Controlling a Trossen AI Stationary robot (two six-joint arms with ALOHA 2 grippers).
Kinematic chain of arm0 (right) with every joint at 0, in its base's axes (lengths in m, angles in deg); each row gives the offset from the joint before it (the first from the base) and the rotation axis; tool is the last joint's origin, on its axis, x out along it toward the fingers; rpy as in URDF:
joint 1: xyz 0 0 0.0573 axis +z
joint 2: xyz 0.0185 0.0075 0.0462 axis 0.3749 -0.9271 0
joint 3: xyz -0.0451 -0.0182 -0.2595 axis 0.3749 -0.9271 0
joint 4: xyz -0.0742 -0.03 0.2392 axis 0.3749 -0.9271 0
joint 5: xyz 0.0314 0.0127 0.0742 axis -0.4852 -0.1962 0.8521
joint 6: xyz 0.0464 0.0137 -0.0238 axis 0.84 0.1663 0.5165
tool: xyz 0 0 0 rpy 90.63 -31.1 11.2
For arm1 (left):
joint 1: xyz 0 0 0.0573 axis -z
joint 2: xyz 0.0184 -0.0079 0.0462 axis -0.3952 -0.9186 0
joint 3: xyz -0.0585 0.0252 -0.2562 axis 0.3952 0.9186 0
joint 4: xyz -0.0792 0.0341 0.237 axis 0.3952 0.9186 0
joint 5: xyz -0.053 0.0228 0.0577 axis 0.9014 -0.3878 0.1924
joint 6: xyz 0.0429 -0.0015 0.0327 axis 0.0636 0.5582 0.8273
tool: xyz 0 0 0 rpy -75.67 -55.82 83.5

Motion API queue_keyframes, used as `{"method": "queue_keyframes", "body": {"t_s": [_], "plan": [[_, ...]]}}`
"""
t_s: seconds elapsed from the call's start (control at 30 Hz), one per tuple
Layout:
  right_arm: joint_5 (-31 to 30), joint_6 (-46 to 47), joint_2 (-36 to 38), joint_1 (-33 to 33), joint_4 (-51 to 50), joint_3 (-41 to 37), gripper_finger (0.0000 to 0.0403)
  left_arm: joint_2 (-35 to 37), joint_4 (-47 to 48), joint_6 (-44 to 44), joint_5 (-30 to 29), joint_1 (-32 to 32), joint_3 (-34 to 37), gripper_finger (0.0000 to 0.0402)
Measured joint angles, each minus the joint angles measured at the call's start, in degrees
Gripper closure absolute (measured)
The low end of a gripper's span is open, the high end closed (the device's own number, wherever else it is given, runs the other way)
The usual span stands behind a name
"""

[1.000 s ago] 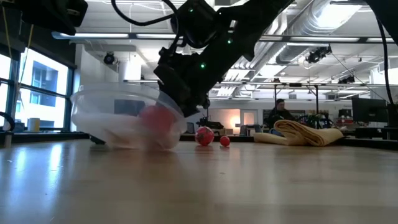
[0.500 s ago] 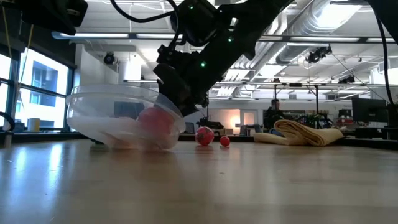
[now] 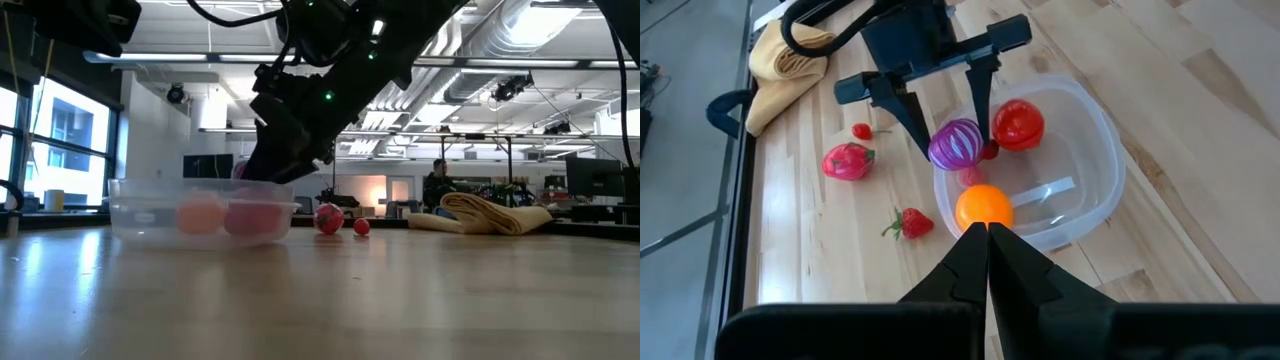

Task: Pick and placing Produce into tupperware
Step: Put the onion into the transparent container

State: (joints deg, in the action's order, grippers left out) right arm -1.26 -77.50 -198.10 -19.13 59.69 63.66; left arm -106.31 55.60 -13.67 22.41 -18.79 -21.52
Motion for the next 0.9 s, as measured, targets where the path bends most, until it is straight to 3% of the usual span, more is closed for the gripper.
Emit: {"method": "queue_keyframes", "body": {"t_s": [0.33,0.67,0.9], "plan": [[-0.7,-0.1,0.2,0.2,-1.9,0.0,0.0158,0.0,0.0,0.0,0.0,0.0,0.0,0.0399],[-3.6,-1.1,0.2,1.1,-2.2,0.0,0.0106,0.0,0.0,0.0,0.0,0.0,0.0,0.0399],[-3.4,-1.5,0.8,1.0,-2.3,0.0,0.0098,0.0,0.0,0.0,0.0,0.0,0.0,0.0399]]}}
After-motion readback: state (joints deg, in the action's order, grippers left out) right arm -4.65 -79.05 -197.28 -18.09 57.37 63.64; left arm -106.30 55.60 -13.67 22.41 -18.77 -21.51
